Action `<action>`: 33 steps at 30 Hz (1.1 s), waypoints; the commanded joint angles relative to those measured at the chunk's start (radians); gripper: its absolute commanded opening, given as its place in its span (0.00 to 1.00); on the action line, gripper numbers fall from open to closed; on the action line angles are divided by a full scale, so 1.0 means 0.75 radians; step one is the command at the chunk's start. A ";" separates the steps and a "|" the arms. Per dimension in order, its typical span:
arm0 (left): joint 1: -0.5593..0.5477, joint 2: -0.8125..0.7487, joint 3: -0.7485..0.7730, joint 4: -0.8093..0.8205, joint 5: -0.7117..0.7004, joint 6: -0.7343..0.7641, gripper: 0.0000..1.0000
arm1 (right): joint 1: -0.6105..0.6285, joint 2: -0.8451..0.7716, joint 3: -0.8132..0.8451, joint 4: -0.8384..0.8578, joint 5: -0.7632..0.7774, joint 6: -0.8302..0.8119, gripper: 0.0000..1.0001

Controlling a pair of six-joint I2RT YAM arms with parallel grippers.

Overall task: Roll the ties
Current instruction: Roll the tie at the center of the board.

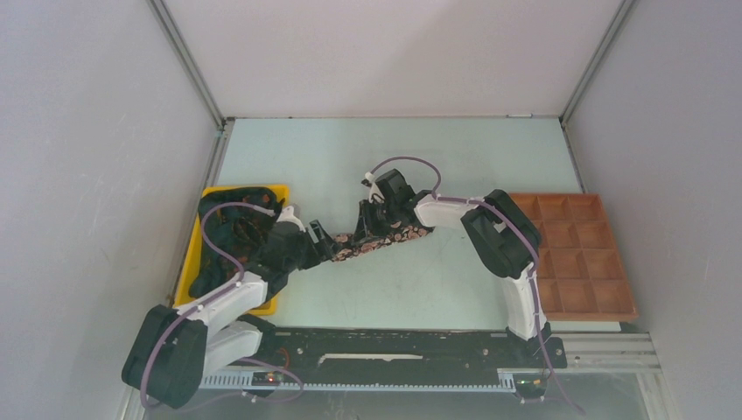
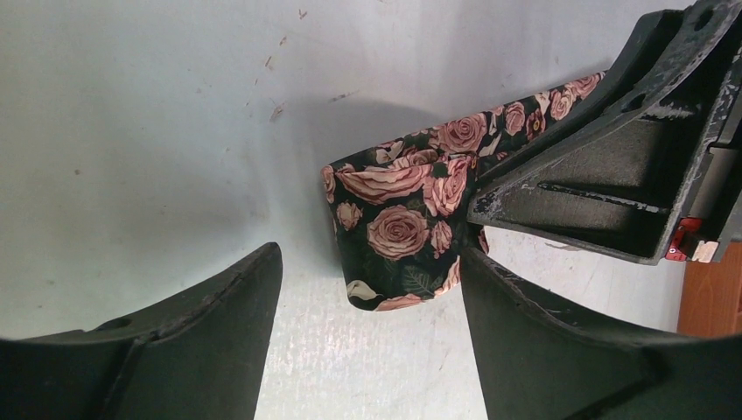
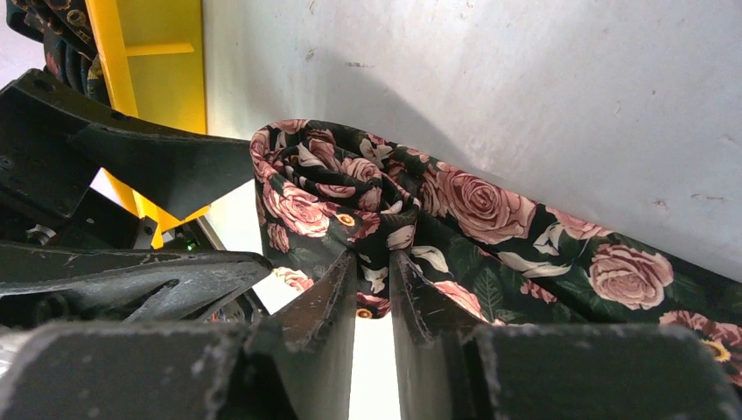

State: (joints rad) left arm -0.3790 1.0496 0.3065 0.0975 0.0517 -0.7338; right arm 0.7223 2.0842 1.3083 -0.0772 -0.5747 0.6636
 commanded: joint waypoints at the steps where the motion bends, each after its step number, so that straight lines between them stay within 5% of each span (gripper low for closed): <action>1: 0.008 0.061 0.021 0.099 0.041 0.003 0.79 | -0.008 0.054 0.042 0.036 0.010 -0.029 0.22; 21: 0.006 0.311 0.033 0.301 0.140 -0.081 0.69 | -0.020 0.121 0.043 0.062 -0.005 -0.039 0.21; 33: 0.005 0.411 0.050 0.332 0.153 -0.087 0.33 | -0.030 0.080 0.043 0.046 -0.005 -0.055 0.23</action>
State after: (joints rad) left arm -0.3710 1.3342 0.3225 0.3809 0.1520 -0.8043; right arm 0.7044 2.1353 1.3231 -0.0269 -0.6319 0.6628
